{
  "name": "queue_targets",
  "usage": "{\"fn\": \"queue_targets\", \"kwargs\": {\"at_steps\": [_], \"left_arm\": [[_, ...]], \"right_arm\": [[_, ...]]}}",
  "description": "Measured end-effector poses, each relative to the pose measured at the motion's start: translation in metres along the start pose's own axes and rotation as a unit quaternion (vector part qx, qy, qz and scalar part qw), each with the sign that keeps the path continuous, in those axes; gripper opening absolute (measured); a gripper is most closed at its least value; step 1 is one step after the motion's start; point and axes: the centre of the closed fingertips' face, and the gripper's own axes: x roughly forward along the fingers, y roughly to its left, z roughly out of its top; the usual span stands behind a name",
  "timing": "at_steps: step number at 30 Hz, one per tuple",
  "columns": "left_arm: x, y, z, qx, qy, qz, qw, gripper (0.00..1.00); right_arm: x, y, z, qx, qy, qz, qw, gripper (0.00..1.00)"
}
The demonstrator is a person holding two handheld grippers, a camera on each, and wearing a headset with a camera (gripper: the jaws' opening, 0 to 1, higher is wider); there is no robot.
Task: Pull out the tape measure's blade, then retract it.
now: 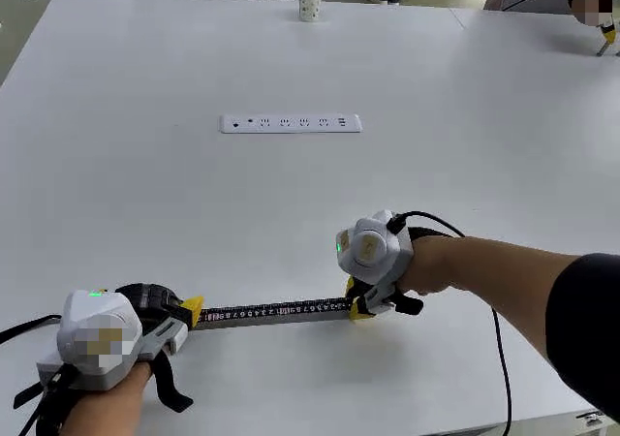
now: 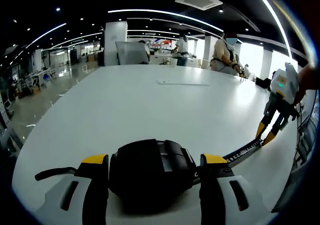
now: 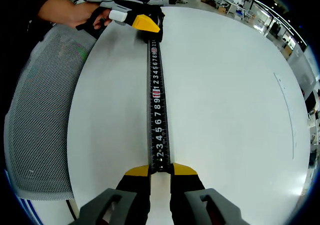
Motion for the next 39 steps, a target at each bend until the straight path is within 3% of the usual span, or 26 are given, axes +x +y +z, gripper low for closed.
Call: {"fn": "queue_targets", "kwargs": {"at_steps": [5,14,29,39], "left_arm": [[-0.0013,-0.0009,-0.0013,-0.012,0.003,-0.002,0.9999,0.65],[-0.0008,0.0007,-0.0037,-0.003,0.024,-0.001,0.9997,0.63],[0.0003,0.0001,-0.0058,-0.001,0.039,-0.009,0.9992,0.62],[-0.0021,-0.0011,-0.0081,-0.002,0.048,-0.012,0.9988,0.62]], "right_arm": [[-0.0005,0.0003,-0.0008,0.008,-0.002,0.003,1.0000,0.10],[0.0007,-0.0012,-0.0010,0.018,-0.005,-0.001,0.9998,0.09],[0.0008,-0.0006,-0.0002,0.027,-0.011,-0.008,0.9995,0.09],[0.0009,0.0000,0.0020,0.028,0.000,-0.003,0.9996,0.10]]}}
